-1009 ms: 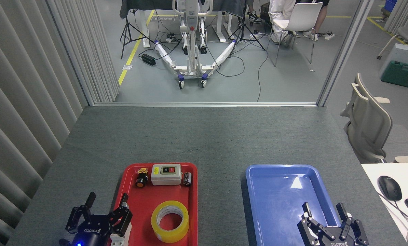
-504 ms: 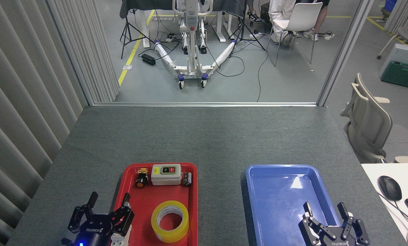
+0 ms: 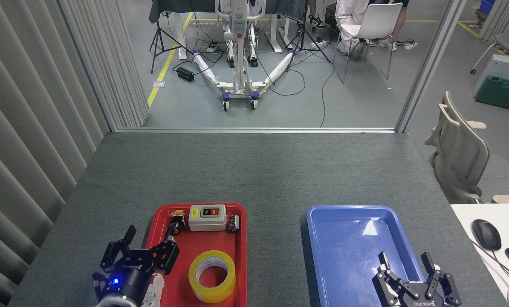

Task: Place and move tape with both arms
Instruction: 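Reach the left gripper to the yellow tape roll and grasp it, then lift the tape roll with the left gripper and carry it toward the blue tray, then lower the tape into the blue tray and release it from the left gripper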

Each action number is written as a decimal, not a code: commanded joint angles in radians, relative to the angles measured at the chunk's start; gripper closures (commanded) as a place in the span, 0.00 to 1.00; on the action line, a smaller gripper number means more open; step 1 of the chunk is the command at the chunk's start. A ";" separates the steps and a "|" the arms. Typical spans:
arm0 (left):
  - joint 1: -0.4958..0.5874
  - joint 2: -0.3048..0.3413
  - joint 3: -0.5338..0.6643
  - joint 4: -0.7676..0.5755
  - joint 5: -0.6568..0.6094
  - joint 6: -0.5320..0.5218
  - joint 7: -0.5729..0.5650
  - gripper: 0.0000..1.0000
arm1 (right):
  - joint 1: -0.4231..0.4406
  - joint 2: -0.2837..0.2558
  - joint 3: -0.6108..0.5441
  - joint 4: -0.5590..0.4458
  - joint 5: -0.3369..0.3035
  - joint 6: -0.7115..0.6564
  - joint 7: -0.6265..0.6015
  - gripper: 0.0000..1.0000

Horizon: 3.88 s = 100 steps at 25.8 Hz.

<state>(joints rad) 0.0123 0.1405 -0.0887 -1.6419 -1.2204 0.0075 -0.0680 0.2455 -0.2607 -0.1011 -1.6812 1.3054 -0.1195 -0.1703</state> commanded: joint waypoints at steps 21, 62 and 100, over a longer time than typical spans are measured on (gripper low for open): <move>-0.520 -0.027 -0.180 0.344 0.035 0.045 -1.512 0.01 | 0.000 0.017 0.001 0.032 0.002 0.001 -0.003 0.00; -0.568 -0.098 -0.075 0.194 0.358 -0.351 -1.323 1.00 | 0.002 0.029 -0.002 0.063 0.006 0.000 -0.012 0.00; -0.517 -0.277 -0.243 0.734 1.004 -0.793 -0.897 1.00 | 0.029 -0.123 -0.094 0.038 0.130 -0.666 -0.336 0.00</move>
<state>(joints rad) -0.5084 -0.1366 -0.3331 -0.9152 -0.2130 -0.7856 -0.9648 0.2776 -0.3503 -0.2014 -1.6367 1.4205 -0.7732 -0.5009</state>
